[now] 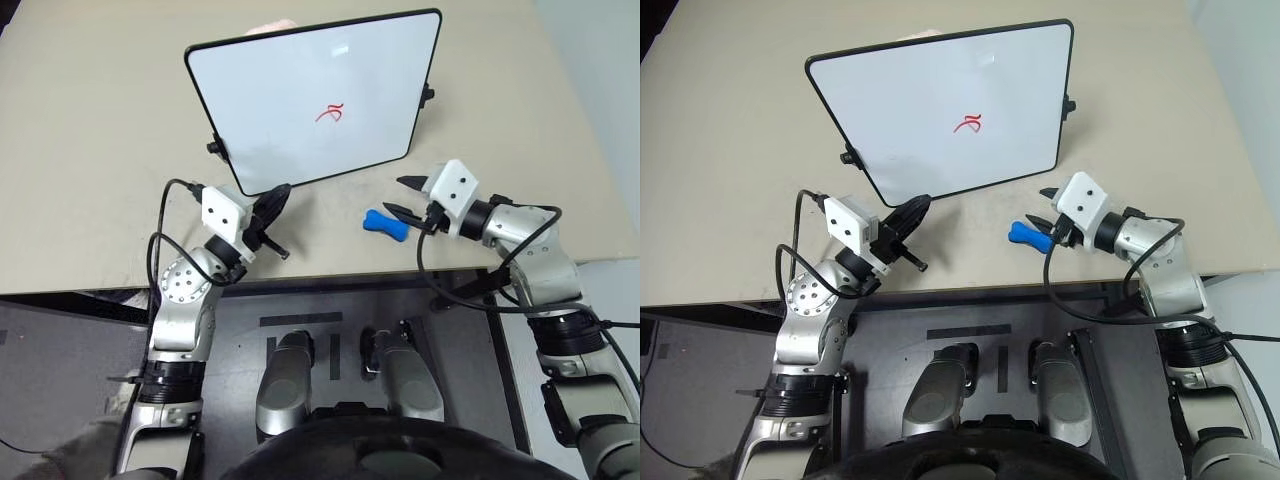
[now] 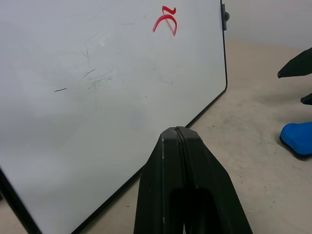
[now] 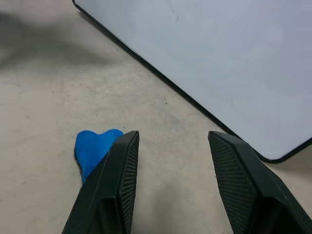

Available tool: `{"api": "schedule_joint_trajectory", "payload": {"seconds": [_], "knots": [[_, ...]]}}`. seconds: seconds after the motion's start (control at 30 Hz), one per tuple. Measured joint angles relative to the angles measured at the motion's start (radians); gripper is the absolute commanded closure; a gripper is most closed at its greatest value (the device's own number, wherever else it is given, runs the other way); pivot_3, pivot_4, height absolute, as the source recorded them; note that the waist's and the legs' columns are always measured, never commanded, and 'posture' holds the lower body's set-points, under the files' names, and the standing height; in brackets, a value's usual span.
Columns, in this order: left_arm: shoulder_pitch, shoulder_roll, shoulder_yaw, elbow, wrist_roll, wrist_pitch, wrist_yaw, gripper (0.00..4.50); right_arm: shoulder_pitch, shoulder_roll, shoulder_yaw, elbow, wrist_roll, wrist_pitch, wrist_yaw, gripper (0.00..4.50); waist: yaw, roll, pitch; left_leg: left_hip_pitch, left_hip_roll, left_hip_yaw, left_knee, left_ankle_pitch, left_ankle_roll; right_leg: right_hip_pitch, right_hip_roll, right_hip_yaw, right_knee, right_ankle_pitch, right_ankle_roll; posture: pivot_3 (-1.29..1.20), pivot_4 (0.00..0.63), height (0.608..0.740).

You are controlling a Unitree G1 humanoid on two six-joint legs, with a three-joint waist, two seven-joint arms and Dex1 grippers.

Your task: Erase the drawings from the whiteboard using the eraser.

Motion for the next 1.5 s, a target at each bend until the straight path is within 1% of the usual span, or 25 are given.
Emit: {"api": "schedule_joint_trajectory", "payload": {"seconds": [0.13,0.77,0.97,1.17,1.5], "knots": [[-0.021,0.0,0.0,0.0,0.0,0.0,-0.002,4.5,0.0,0.0,0.0,-0.001,-0.001,0.0,0.0,2.12,0.0,0.0,0.0,0.0,0.0,0.0,0.0,0.0,0.0,0.0,0.0,0.0,0.0,0.0,0.0,0.0,0.15,0.74],[-0.019,-0.039,-0.009,0.021,0.015,-0.015,0.012,4.5,0.001,-0.023,0.0,-0.032,0.015,0.034,0.039,2.12,-0.001,0.0,0.0,0.0,0.0,0.001,0.0,-0.001,0.0,0.0,0.0,0.001,0.0,0.0,0.0,0.0,0.15,0.74],[0.015,-0.025,-0.004,0.02,0.011,-0.015,0.001,4.5,0.042,-0.081,-0.001,-0.1,0.047,0.073,0.097,2.12,0.001,0.0,0.0,0.0,0.0,0.001,0.0,-0.001,0.001,0.0,0.001,0.001,0.0,-0.001,0.002,0.0,0.15,0.74],[-0.001,-0.038,-0.013,0.021,0.011,-0.014,-0.01,4.5,0.073,-0.109,0.005,-0.126,0.051,0.091,0.119,2.12,0.0,0.0,0.0,0.0,0.0,0.001,0.0,-0.001,0.001,0.0,0.001,0.001,0.0,-0.001,0.002,0.0,0.15,0.74],[0.0,-0.061,-0.035,0.022,0.015,-0.015,-0.009,4.5,0.066,-0.097,0.056,-0.098,0.022,0.089,0.118,2.12,-0.001,0.0,0.0,0.0,0.0,0.001,0.0,-0.001,0.001,0.0,0.001,0.002,0.0,-0.001,0.002,0.0,0.15,0.74]]}}
